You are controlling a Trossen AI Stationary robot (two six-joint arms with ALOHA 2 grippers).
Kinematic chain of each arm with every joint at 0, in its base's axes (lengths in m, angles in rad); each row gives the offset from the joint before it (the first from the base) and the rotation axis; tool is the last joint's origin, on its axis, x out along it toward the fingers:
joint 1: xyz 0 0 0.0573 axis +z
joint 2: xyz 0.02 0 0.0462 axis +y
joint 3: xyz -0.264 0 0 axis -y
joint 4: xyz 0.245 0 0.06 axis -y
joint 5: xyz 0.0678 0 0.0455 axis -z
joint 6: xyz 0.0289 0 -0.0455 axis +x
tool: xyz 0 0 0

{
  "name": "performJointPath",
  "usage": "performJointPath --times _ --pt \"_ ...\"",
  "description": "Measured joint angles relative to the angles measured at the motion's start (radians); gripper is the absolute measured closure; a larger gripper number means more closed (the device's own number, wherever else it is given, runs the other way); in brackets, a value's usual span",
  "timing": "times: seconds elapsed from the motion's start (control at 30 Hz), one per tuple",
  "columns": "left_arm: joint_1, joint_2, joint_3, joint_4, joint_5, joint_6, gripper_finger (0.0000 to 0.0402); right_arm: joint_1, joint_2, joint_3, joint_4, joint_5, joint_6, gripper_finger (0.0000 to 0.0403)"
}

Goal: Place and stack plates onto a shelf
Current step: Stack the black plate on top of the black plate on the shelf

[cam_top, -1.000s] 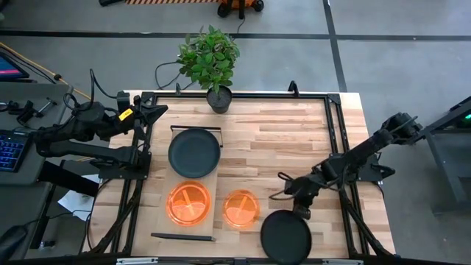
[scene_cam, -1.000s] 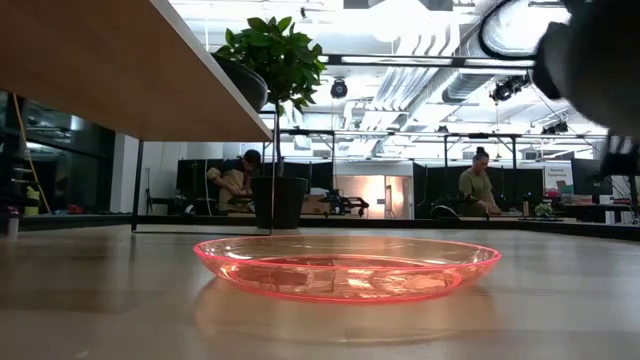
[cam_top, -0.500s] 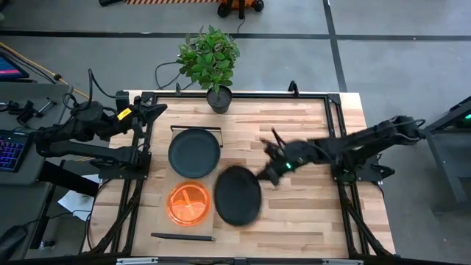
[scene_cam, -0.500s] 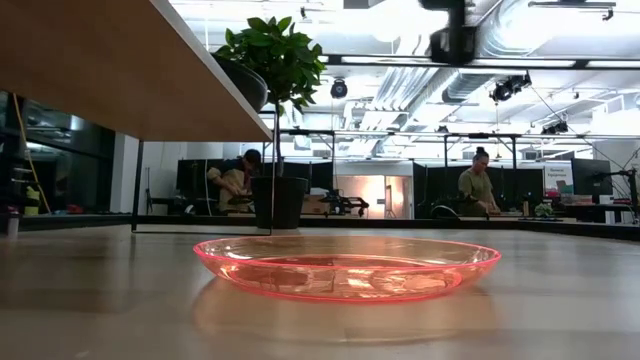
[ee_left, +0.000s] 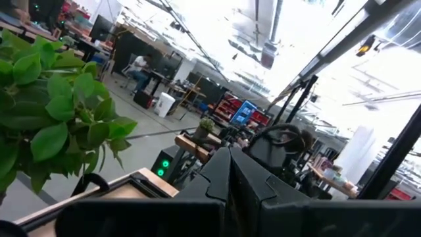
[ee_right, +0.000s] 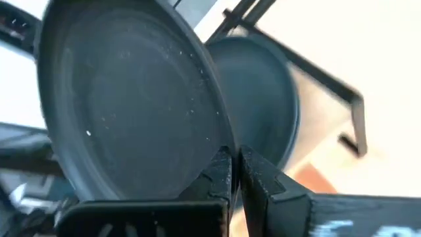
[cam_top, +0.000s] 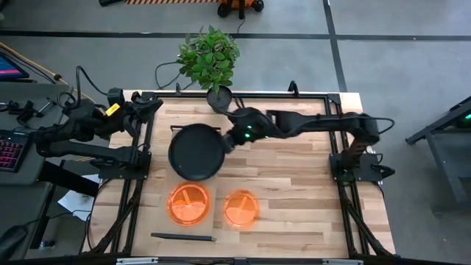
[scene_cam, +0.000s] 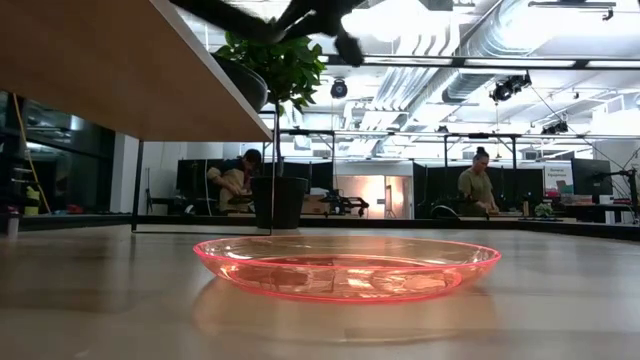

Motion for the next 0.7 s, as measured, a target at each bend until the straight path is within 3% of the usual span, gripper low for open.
performJointPath --times 0.2,0.7 --pt "0.000 0.000 0.000 -0.001 0.000 0.000 0.0401 -0.019 0.095 0.081 0.003 0.013 -0.001 0.0403" --pt "0.000 0.000 0.000 -0.003 0.001 -0.006 0.0402 -0.019 0.100 0.071 -0.033 0.015 -0.001 0.0388"
